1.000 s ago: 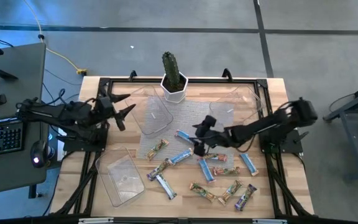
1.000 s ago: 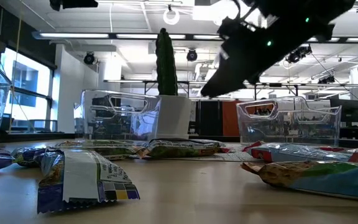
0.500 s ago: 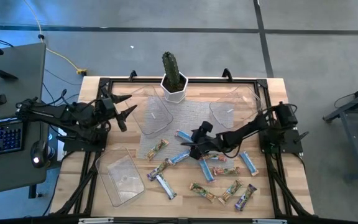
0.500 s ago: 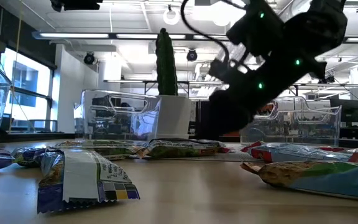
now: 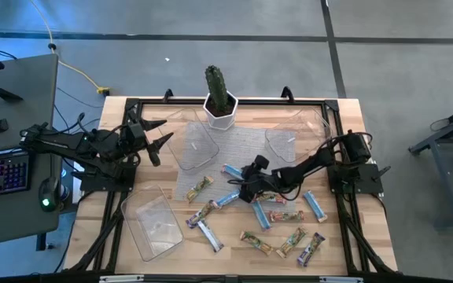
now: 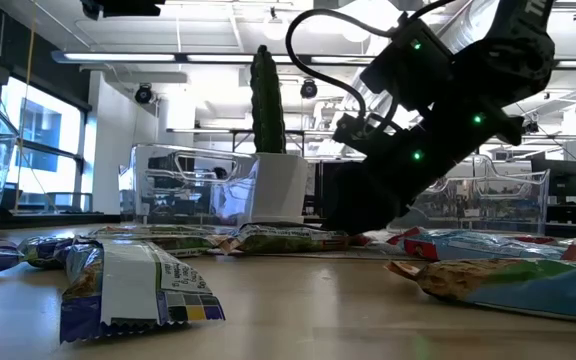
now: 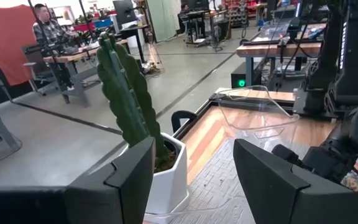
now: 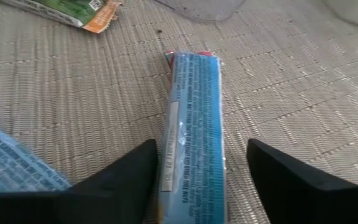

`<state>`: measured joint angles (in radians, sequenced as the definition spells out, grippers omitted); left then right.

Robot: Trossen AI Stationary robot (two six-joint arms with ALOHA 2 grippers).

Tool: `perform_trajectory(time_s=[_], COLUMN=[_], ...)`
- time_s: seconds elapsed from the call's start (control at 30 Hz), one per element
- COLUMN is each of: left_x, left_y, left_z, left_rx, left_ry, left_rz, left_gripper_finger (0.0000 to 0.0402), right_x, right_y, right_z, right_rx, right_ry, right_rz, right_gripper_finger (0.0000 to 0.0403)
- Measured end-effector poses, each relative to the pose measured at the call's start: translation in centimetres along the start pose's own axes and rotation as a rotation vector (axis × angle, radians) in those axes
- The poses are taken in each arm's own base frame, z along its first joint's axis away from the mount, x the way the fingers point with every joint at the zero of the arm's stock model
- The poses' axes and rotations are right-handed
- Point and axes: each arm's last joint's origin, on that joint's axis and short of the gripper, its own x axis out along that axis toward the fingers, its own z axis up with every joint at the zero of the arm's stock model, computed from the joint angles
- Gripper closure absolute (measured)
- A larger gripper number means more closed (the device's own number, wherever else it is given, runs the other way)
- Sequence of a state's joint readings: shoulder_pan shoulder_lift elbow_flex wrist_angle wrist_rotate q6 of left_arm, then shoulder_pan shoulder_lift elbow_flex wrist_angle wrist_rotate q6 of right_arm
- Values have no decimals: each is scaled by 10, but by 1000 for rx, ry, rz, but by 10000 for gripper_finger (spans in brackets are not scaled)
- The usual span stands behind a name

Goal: Pick and place Granola Bars by type
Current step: Put the red granola bar into the top right transparent bin

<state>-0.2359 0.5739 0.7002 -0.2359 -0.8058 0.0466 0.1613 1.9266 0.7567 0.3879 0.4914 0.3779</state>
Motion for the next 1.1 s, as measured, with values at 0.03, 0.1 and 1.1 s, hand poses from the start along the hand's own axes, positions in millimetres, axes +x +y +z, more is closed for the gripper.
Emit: perform_trajectory(time_s=[0.03, 0.1, 1.1], left_x=[0, 0, 0], left_y=[0, 0, 0], left_z=[0, 0, 0], left_rx=[-2, -2, -3], left_ry=[0, 0, 2], left_rz=[0, 0, -2], left_gripper_finger=[189, 189, 189], right_x=[0, 0, -111], right_y=[0, 0, -22], right_z=[0, 0, 113], right_rx=[8, 12, -128], right_ry=[4, 8, 34], right_rz=[9, 18, -57], right_gripper_finger=[192, 216, 300])
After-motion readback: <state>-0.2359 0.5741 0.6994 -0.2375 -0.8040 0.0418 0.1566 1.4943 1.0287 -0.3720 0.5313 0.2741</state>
